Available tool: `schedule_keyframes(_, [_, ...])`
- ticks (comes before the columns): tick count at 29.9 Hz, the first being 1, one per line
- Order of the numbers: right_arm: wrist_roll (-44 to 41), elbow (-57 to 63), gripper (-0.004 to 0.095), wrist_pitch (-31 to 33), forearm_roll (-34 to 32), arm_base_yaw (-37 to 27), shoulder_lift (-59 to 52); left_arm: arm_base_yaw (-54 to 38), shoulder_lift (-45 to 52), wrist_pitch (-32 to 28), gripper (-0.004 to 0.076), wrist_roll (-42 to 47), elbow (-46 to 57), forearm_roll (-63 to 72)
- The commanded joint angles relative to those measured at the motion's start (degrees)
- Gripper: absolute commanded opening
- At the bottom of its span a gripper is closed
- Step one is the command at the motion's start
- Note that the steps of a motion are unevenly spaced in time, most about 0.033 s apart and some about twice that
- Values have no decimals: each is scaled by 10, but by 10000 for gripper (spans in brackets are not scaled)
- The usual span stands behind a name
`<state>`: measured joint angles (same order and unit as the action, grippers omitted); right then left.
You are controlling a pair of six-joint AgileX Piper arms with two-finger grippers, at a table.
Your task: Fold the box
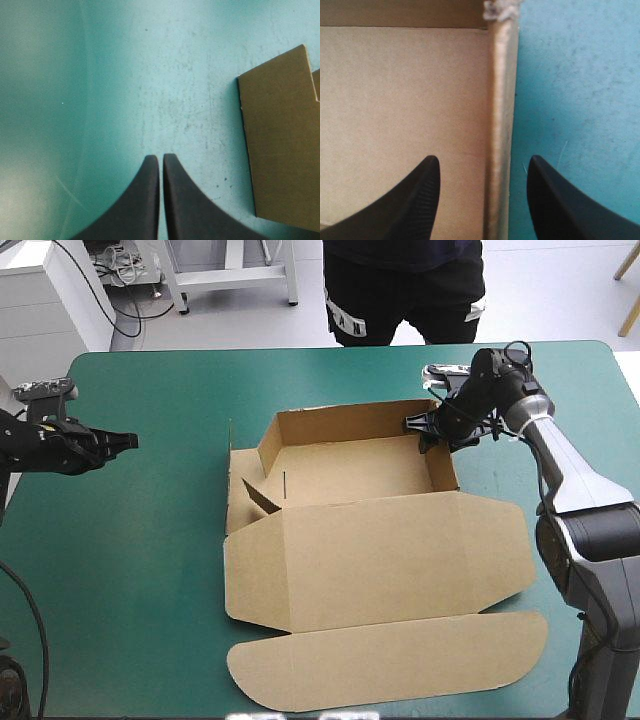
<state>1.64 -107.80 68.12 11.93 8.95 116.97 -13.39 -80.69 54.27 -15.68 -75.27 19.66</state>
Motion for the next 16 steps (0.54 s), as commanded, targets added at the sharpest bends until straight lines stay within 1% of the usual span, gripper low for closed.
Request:
schedule_keyframes(1, [3, -13, 405, -11, 9, -1, -26, 0, 17, -17, 7, -2, -18, 23])
schedule_keyframes(8, [27, -13, 195, -11, 9, -1, -24, 1, 17, -18, 7, -4, -18, 23])
schedule_keyframes(13, [24, -13, 4, -11, 5, -1, -24, 1, 17, -18, 7, -4, -18, 23])
schedule_keyframes(14, [19, -13, -20, -11, 3, -1, -24, 1, 17, -18, 7, -4, -18, 23])
schedule_keyframes(16, [16, -13, -18, -11, 3, -1, -24, 1, 17, -18, 7, -4, -18, 23])
